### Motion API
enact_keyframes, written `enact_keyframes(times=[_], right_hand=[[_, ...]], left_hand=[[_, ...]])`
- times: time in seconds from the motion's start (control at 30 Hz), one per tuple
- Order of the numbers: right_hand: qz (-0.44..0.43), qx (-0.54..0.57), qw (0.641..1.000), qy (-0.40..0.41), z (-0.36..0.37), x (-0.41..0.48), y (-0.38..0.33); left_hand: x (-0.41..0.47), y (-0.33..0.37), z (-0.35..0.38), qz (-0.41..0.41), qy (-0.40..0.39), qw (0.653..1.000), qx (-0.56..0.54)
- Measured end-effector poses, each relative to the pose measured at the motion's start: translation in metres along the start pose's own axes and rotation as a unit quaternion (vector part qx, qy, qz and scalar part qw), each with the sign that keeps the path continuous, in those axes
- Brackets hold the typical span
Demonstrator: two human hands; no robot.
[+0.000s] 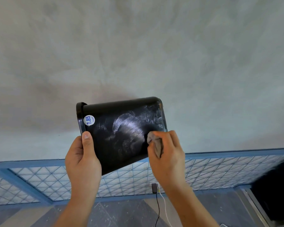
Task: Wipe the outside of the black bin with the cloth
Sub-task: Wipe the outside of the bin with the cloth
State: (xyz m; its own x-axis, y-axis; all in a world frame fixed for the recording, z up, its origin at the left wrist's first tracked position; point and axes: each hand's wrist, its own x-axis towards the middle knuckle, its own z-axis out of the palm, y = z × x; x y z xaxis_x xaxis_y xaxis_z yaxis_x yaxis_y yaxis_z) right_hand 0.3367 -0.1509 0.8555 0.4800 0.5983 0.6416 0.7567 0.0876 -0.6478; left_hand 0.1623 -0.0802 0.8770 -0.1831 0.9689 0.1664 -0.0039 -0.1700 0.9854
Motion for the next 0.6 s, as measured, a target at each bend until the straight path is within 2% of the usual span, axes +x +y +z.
enact_keyframes(times=[0.1,0.3,0.47,0.53,0.6], right_hand=[[-0.012,-0.018,1.0,0.008,0.001,0.001,-0.001],[-0.113,0.001,0.991,-0.068,0.028,-0.017,-0.037],[-0.068,-0.015,0.998,0.005,0.009,0.005,-0.026],[-0.064,-0.017,0.998,-0.003,0.011,-0.008,-0.027],[-0.092,-0.012,0.995,-0.044,0.02,-0.024,-0.035]], left_hand=[[0.0,-0.001,0.001,-0.001,0.002,1.0,0.0],[-0.001,0.0,0.002,0.007,0.011,1.0,0.008],[-0.004,0.006,-0.005,0.005,0.012,1.0,0.0],[-0.005,0.008,-0.006,0.009,0.019,1.0,0.003],[-0.005,0.008,-0.005,0.008,0.022,1.0,0.002]])
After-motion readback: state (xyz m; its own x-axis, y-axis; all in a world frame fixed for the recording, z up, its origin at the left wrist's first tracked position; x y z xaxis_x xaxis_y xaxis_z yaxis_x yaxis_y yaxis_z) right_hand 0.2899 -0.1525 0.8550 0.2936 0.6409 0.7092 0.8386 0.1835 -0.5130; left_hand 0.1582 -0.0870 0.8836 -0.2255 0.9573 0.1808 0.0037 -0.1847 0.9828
